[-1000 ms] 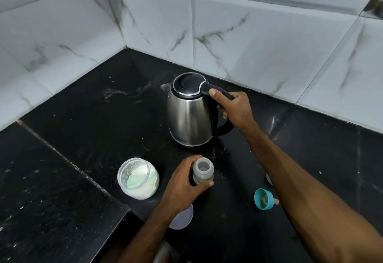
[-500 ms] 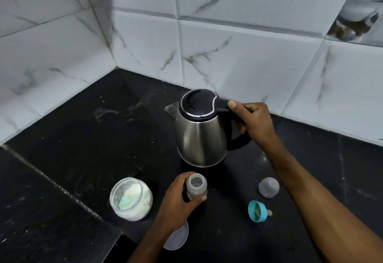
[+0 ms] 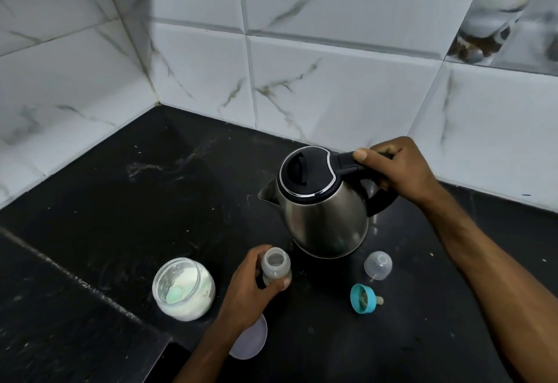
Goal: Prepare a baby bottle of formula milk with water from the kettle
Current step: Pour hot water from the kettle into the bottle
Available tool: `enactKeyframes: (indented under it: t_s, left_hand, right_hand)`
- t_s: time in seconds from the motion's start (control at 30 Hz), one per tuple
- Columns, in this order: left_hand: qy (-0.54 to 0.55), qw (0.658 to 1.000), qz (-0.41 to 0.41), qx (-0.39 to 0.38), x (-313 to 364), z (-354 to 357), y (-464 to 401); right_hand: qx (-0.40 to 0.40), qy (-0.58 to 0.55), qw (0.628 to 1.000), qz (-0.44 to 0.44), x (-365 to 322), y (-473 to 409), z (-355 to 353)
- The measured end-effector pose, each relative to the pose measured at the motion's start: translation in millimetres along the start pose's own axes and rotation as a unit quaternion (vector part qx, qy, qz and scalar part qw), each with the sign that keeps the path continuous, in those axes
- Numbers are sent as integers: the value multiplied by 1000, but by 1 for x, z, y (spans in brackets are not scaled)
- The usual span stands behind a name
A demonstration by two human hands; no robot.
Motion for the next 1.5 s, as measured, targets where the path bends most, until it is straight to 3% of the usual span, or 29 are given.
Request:
enactKeyframes:
  t_s: [0.6,1.5]
  left_hand:
    - [1,1000,-9,-1,3,-5,-3]
    - [-12,1000,10,4,-3,-7,-6]
  right_hand:
    - [-114,128,984,-51,-32,-7,2]
    - [-158,230,960,-29,-42,-6,15]
Point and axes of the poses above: each hand's wrist, its own y-axis away from the middle knuckle, its own z-axis out of the palm, x = y × z, the point moved 2 cm from there along -y, towards the middle knuckle, and after that the axes turned 3 degrees about y, right-handed, at the moved point
